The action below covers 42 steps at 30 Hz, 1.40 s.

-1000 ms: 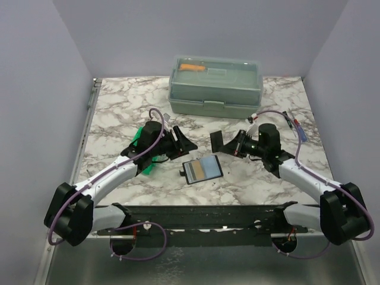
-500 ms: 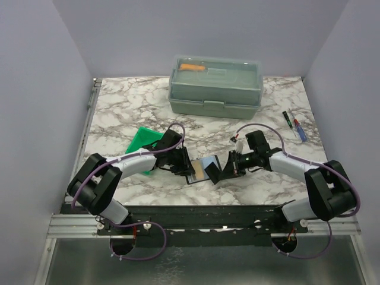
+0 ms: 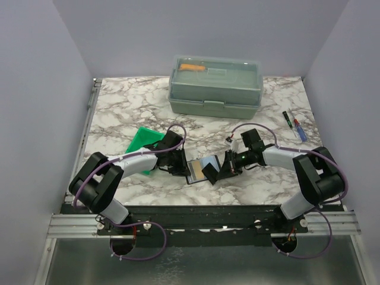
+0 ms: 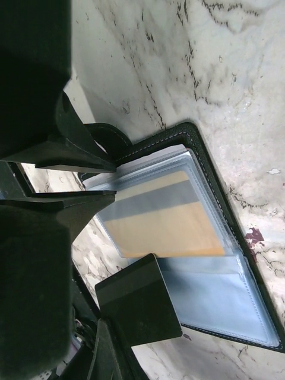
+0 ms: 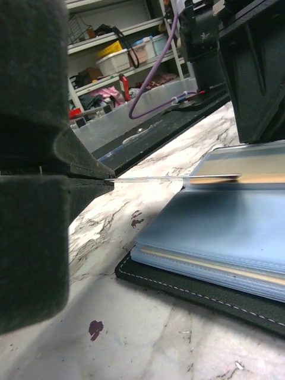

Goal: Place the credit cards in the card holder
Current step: Insert the credit card into the card holder.

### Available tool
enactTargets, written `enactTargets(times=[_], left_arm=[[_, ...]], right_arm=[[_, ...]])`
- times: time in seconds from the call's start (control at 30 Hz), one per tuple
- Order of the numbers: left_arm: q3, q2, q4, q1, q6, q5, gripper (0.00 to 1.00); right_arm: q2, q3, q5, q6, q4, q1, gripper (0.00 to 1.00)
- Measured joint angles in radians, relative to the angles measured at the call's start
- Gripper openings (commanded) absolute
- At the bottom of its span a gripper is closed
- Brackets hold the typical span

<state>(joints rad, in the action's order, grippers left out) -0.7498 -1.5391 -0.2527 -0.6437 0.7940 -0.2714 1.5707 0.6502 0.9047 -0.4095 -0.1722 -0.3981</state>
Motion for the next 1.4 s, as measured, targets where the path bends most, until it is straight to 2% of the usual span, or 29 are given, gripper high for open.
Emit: enactTargets(times=[0.5, 1.07, 1.27, 1.4], left_arm=[[-0.018, -0.020, -0.020, 0.000, -0.010, 0.003, 0.21], [-0.020, -0.024, -0.025, 0.000, -0.007, 0.004, 0.18], [-0.018, -0.022, -0.024, -0.002, -0.001, 0.008, 0.19], [-0.008, -0.008, -0.015, -0.006, 0.003, 0.019, 0.20]], right_arm=[[0.107, 0.036, 0.009, 0.016, 0.047, 0.000, 0.00], [0.192, 0.039, -0.003, -0.145, 0.359, -0.058, 0.01], [0.182, -0.036, -0.083, -0.262, 0.495, -0.107, 0.18], [0.119, -0.067, -0.161, -0.285, 0.468, -0.131, 0.31]])
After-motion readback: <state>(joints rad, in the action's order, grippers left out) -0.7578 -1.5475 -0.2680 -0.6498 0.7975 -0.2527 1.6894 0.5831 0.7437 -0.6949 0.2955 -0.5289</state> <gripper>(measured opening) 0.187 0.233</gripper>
